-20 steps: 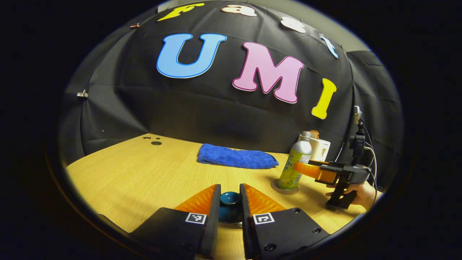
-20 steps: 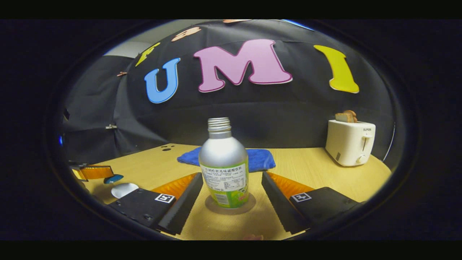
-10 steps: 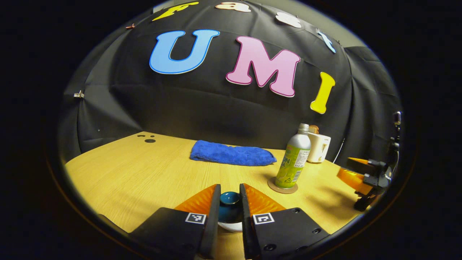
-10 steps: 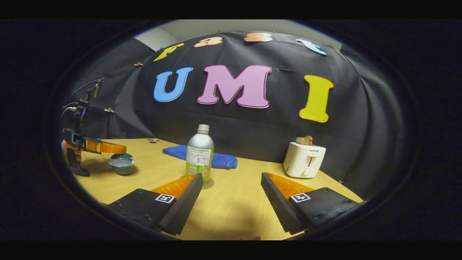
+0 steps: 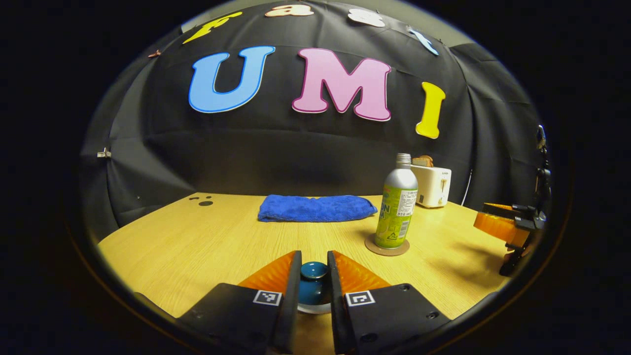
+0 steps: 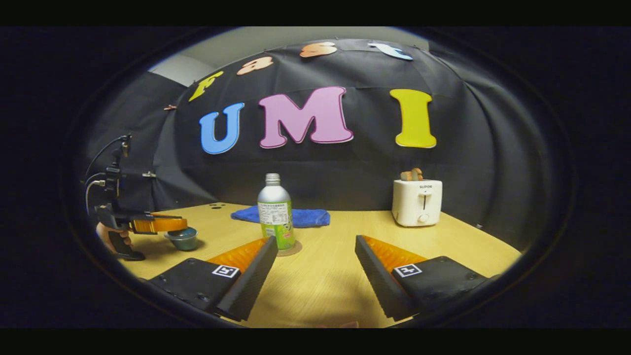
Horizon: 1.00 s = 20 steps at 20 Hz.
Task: Open the teacup lid with one hand, grasp the water bottle and pour water into the teacup with the other hand; after pouring, place the water bottle on the coaster and then close the teacup lid.
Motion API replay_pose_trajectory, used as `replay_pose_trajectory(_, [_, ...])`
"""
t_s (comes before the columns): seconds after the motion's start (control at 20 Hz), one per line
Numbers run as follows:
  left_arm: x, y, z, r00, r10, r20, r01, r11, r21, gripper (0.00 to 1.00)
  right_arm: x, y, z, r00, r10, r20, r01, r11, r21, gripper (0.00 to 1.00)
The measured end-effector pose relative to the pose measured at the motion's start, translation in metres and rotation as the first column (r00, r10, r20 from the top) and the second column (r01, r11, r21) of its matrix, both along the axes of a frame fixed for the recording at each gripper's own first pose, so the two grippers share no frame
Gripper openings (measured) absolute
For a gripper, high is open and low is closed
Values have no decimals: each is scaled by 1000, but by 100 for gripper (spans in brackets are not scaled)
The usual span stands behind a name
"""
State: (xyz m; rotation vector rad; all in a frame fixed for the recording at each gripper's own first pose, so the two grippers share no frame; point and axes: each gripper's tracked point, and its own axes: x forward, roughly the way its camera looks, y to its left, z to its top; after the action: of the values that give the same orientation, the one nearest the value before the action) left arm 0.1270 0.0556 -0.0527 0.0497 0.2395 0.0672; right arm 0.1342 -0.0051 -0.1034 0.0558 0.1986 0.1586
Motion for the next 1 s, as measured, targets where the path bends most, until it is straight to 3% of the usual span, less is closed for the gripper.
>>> replay_pose_trajectory(0.5, [-3, -1, -1, 1000, 9, -2, -9, 999, 39, 33, -1, 4, 2, 1000, 4, -1, -4, 1000, 1, 98])
replay_pose_trajectory(1.0, [-5, -2, 2, 1000, 14, 10, -15, 999, 47, 40, -1, 4, 2, 1000, 2, -1, -2, 1000, 1, 98])
